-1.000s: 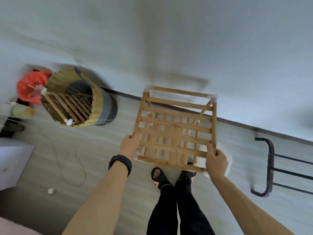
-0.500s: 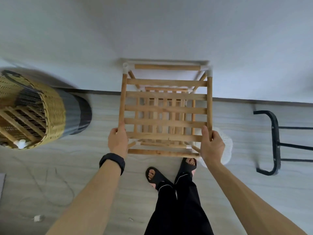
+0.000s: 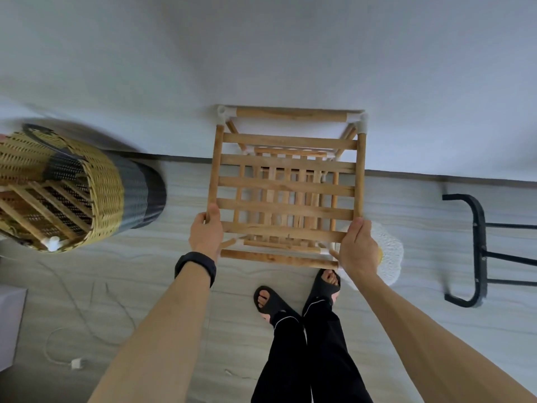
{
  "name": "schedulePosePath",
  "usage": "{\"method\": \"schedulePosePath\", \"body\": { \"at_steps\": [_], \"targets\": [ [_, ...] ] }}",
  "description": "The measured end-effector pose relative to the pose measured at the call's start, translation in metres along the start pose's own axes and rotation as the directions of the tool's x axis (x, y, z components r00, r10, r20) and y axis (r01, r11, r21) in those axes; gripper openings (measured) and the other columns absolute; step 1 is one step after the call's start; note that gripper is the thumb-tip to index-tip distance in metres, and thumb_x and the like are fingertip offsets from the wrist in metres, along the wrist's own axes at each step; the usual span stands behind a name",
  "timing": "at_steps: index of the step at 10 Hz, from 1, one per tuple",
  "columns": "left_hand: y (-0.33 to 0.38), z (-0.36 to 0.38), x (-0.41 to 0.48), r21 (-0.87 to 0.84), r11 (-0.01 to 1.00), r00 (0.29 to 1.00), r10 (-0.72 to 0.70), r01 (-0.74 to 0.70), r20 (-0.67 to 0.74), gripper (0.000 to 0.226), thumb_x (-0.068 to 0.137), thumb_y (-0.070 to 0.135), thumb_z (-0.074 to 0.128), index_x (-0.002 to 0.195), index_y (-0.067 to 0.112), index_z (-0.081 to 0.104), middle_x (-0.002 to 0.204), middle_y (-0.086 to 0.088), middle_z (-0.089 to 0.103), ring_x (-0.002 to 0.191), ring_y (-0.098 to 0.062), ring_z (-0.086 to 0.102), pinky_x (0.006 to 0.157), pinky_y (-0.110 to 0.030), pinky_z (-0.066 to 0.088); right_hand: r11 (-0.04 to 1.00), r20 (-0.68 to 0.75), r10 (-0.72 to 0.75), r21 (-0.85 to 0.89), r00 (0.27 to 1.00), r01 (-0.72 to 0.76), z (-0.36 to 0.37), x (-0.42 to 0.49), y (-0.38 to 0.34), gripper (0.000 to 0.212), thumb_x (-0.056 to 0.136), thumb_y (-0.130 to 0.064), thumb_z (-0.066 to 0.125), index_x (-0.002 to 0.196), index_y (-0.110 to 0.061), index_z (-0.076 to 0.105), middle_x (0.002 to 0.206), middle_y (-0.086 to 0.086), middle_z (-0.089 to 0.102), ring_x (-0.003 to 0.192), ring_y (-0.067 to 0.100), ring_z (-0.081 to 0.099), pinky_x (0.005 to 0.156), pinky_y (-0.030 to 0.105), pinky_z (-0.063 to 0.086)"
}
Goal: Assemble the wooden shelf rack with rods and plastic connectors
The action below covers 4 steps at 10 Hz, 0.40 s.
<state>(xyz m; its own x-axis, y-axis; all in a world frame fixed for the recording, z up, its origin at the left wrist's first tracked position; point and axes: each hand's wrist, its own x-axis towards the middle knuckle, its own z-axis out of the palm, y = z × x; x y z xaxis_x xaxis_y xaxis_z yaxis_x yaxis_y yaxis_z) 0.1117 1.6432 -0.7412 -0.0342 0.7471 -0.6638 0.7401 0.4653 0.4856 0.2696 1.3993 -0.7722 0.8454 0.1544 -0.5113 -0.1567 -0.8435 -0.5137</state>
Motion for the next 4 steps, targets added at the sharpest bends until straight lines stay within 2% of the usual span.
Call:
{"method": "schedulePosePath", "body": {
  "at_steps": [1, 2, 3, 4],
  "targets": [
    [0.012, -0.002, -0.013, 0.133, 0.991, 0.999, 0.006, -0.012, 0.042, 0.039, 0.105, 0.039, 0.043, 0.140, 0.021, 0.048, 0.128, -0.009, 0.060, 0.107, -0.029, 0.056, 0.088, -0.042, 0.046, 0.989, 0.177, 0.033, -0.145, 0.984, -0.007, -0.021, -0.005, -0.008, 0.042, 0.107, -0.052, 0.015, 0.115, -0.021, 0.042, 0.094, 0.013, 0.065, 0.087, 0.035, 0.065, 0.079, 0.051, 0.053],
    [0.023, -0.019, -0.043, 0.522, 0.838, 0.987, 0.128, -0.161, 0.098, 0.055, 0.102, 0.027, 0.043, 0.155, 0.025, 0.028, 0.145, -0.013, 0.047, 0.126, -0.036, 0.048, 0.102, -0.050, 0.043, 0.879, 0.228, -0.028, -0.457, 0.973, 0.132, -0.061, -0.020, -0.024, 0.050, 0.103, -0.044, 0.036, 0.140, -0.011, 0.041, 0.131, 0.017, 0.056, 0.117, 0.039, 0.052, 0.095, 0.051, 0.046],
    [0.039, -0.040, -0.096, 0.727, 0.578, 0.927, 0.280, -0.370, 0.248, 0.060, 0.099, 0.027, 0.044, 0.155, 0.025, 0.024, 0.150, -0.015, 0.042, 0.133, -0.035, 0.043, 0.107, -0.053, 0.039, 0.758, 0.296, -0.179, -0.567, 0.938, 0.324, -0.105, -0.051, -0.052, 0.049, 0.103, -0.039, 0.040, 0.145, -0.015, 0.043, 0.141, 0.009, 0.053, 0.127, 0.036, 0.047, 0.100, 0.047, 0.045],
    [0.061, -0.057, -0.141, 0.699, 0.464, 0.834, 0.392, -0.544, 0.389, 0.063, 0.099, 0.028, 0.045, 0.157, 0.030, 0.020, 0.148, -0.013, 0.047, 0.133, -0.034, 0.046, 0.108, -0.053, 0.038, 0.669, 0.408, -0.275, -0.569, 0.871, 0.478, -0.143, -0.081, -0.086, 0.032, 0.104, -0.028, 0.039, 0.128, -0.017, 0.057, 0.124, 0.002, 0.065, 0.121, 0.030, 0.051, 0.094, 0.043, 0.046]
  ]
}}
